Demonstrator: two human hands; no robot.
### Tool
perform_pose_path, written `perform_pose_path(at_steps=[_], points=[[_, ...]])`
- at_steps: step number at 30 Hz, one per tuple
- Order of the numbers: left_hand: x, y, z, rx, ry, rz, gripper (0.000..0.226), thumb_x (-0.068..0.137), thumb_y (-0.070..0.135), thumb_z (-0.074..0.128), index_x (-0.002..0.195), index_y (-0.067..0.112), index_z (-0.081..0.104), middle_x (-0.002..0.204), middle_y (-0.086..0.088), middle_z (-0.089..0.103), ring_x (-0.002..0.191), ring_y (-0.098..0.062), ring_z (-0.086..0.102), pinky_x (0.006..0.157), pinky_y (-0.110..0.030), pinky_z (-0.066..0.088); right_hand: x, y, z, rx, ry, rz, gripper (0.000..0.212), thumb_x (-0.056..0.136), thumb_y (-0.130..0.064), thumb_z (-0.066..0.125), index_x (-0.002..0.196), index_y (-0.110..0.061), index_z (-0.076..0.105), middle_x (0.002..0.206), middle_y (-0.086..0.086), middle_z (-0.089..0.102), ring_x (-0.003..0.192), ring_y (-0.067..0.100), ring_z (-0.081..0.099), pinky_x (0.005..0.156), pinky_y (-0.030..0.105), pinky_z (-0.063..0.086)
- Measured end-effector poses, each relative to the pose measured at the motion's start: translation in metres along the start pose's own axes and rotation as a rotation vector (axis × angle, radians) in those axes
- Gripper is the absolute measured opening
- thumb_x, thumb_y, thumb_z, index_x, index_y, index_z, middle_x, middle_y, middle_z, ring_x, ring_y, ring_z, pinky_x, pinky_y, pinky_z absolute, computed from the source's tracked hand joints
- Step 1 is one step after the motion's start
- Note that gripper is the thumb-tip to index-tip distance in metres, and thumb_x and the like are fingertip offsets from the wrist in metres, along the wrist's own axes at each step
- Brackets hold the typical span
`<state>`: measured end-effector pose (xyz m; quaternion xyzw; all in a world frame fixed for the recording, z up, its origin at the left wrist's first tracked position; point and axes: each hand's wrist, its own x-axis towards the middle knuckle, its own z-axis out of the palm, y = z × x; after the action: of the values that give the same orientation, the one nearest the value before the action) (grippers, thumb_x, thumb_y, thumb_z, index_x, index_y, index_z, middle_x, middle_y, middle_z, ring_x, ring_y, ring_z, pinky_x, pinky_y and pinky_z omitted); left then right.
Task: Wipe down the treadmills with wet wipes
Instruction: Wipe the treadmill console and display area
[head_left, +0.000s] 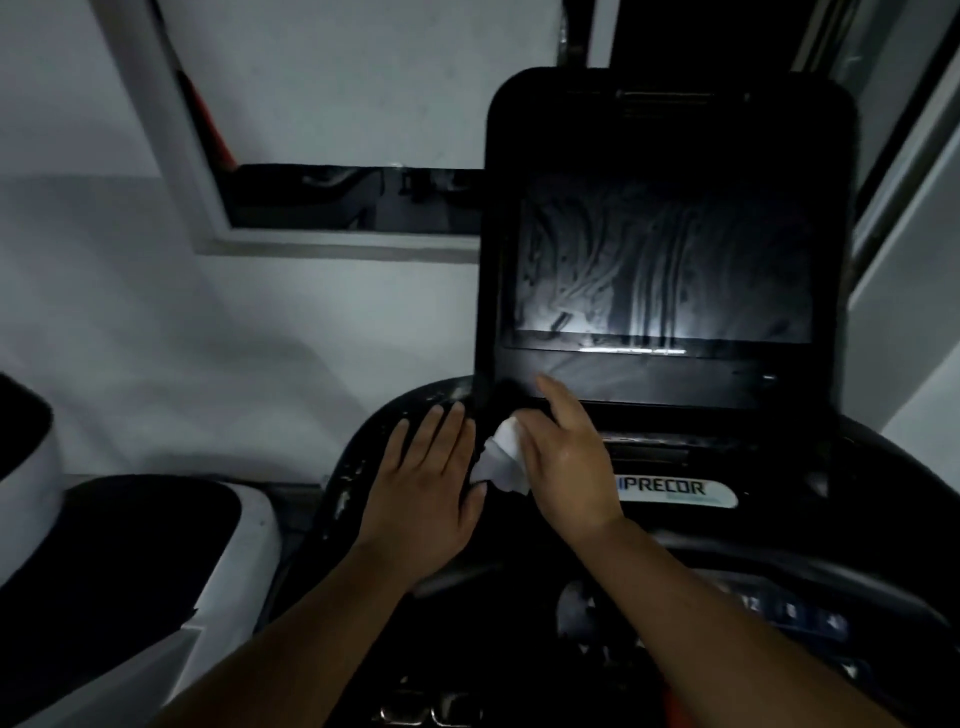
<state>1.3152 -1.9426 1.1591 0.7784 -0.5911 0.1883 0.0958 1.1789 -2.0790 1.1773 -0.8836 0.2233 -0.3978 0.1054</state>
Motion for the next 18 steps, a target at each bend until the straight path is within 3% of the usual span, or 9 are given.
perform_pose_path(at_steps=[4, 8, 11, 13, 15, 17, 18], points=[[0.003, -0.025, 0.006, -0.001, 0.016, -0.039, 0.062, 0.096, 0.041, 0.043, 0.147, 0.006, 0.050, 0.159, -0.013, 0.039, 0.148, -0.033, 0.034, 0.118, -0.057, 0.029, 0.020, -0.021, 0.025, 0.077, -0.022, -0.068, 0.040, 0.102, -0.027, 0.039, 0.104, -0.001, 0.070, 0.145, 0.017, 0.053, 0.130, 0.028, 0.053, 0.107, 0.038, 0.047], [0.011, -0.038, 0.015, 0.038, 0.043, -0.058, 0.051, 0.092, 0.029, 0.040, 0.132, 0.009, 0.065, 0.149, -0.010, 0.053, 0.141, -0.035, 0.045, 0.114, -0.058, 0.034, 0.032, -0.018, 0.045, 0.131, -0.083, -0.114, 0.038, 0.103, -0.027, 0.041, 0.104, -0.004, 0.071, 0.144, 0.013, 0.054, 0.130, 0.023, 0.052, 0.112, 0.023, 0.037], [0.018, -0.044, 0.020, 0.033, 0.055, -0.097, 0.049, 0.086, 0.026, 0.038, 0.121, 0.013, 0.071, 0.142, -0.006, 0.060, 0.138, -0.034, 0.050, 0.115, -0.057, 0.029, 0.037, -0.009, 0.061, 0.147, -0.125, -0.138, 0.041, 0.105, -0.031, 0.039, 0.105, -0.006, 0.071, 0.140, 0.011, 0.058, 0.126, 0.023, 0.056, 0.107, 0.030, 0.044], [0.023, -0.048, 0.023, 0.015, 0.055, -0.163, 0.043, 0.086, 0.028, 0.037, 0.104, 0.017, 0.075, 0.138, -0.004, 0.063, 0.137, -0.033, 0.051, 0.115, -0.058, 0.032, 0.037, -0.003, 0.072, 0.177, -0.144, -0.148, 0.044, 0.106, -0.036, 0.037, 0.099, -0.008, 0.070, 0.125, 0.009, 0.066, 0.109, 0.020, 0.065, 0.095, 0.030, 0.052], [0.027, -0.052, 0.027, -0.003, 0.050, -0.229, 0.039, 0.087, 0.030, 0.037, 0.093, 0.019, 0.073, 0.138, -0.003, 0.064, 0.138, -0.031, 0.050, 0.114, -0.060, 0.033, 0.037, -0.001, 0.079, 0.196, -0.171, -0.137, 0.040, 0.106, -0.037, 0.039, 0.091, -0.011, 0.066, 0.093, 0.006, 0.069, 0.078, 0.018, 0.068, 0.071, 0.035, 0.059], [0.028, -0.056, 0.032, 0.014, 0.046, -0.267, 0.036, 0.089, 0.028, 0.037, 0.094, 0.019, 0.072, 0.139, -0.002, 0.063, 0.140, -0.031, 0.047, 0.115, -0.060, 0.031, 0.038, -0.001, 0.085, 0.141, -0.172, -0.098, 0.033, 0.104, -0.035, 0.040, 0.091, -0.014, 0.062, 0.071, 0.003, 0.065, 0.056, 0.017, 0.063, 0.050, 0.033, 0.055], [0.028, -0.058, 0.035, 0.030, 0.041, -0.277, 0.036, 0.090, 0.027, 0.037, 0.097, 0.018, 0.072, 0.140, -0.001, 0.062, 0.140, -0.031, 0.047, 0.116, -0.061, 0.031, 0.039, -0.002, 0.089, 0.125, -0.174, -0.075, 0.031, 0.105, -0.033, 0.040, 0.094, -0.014, 0.061, 0.068, 0.003, 0.064, 0.052, 0.018, 0.062, 0.046, 0.032, 0.052]])
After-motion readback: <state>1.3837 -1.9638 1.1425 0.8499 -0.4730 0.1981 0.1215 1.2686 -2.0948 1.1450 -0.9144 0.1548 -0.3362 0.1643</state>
